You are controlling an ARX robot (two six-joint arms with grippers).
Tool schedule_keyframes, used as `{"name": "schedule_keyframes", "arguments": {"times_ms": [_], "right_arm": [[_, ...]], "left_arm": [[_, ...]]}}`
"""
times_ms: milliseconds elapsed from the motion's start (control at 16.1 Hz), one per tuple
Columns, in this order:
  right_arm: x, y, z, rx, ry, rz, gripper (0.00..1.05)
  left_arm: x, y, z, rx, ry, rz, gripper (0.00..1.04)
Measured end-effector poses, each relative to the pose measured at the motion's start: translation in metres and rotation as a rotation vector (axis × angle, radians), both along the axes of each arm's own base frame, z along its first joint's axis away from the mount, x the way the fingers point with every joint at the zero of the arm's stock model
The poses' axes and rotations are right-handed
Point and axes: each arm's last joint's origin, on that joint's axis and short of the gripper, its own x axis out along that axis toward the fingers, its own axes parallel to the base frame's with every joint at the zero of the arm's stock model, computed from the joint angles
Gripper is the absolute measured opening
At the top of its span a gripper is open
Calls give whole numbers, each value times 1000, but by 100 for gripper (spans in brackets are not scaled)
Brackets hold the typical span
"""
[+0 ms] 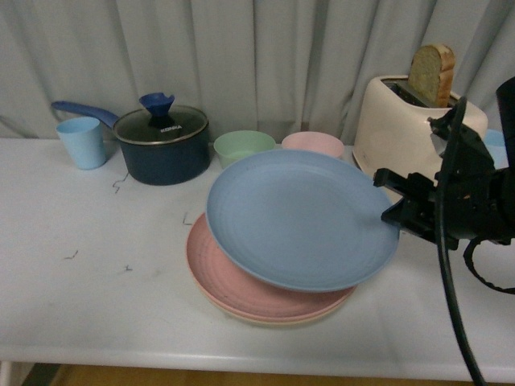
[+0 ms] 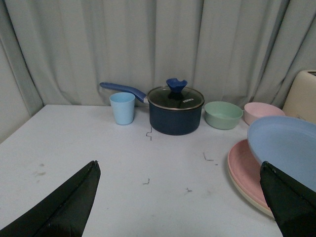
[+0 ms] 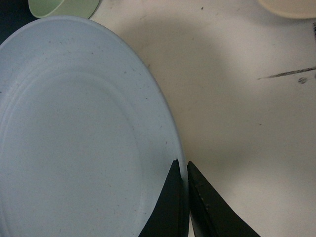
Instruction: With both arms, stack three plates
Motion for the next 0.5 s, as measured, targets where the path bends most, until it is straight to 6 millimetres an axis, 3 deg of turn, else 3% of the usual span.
{"name": "schedule_keyframes", "arguments": {"times_ms": [187,498], "right_arm": [[5,18,-7,-8,18,31,3],[8,30,-25,-47,70,24,3]], "left_arm": [[0,0,0,0,0,0,98],[0,0,0,0,0,0,98]]}}
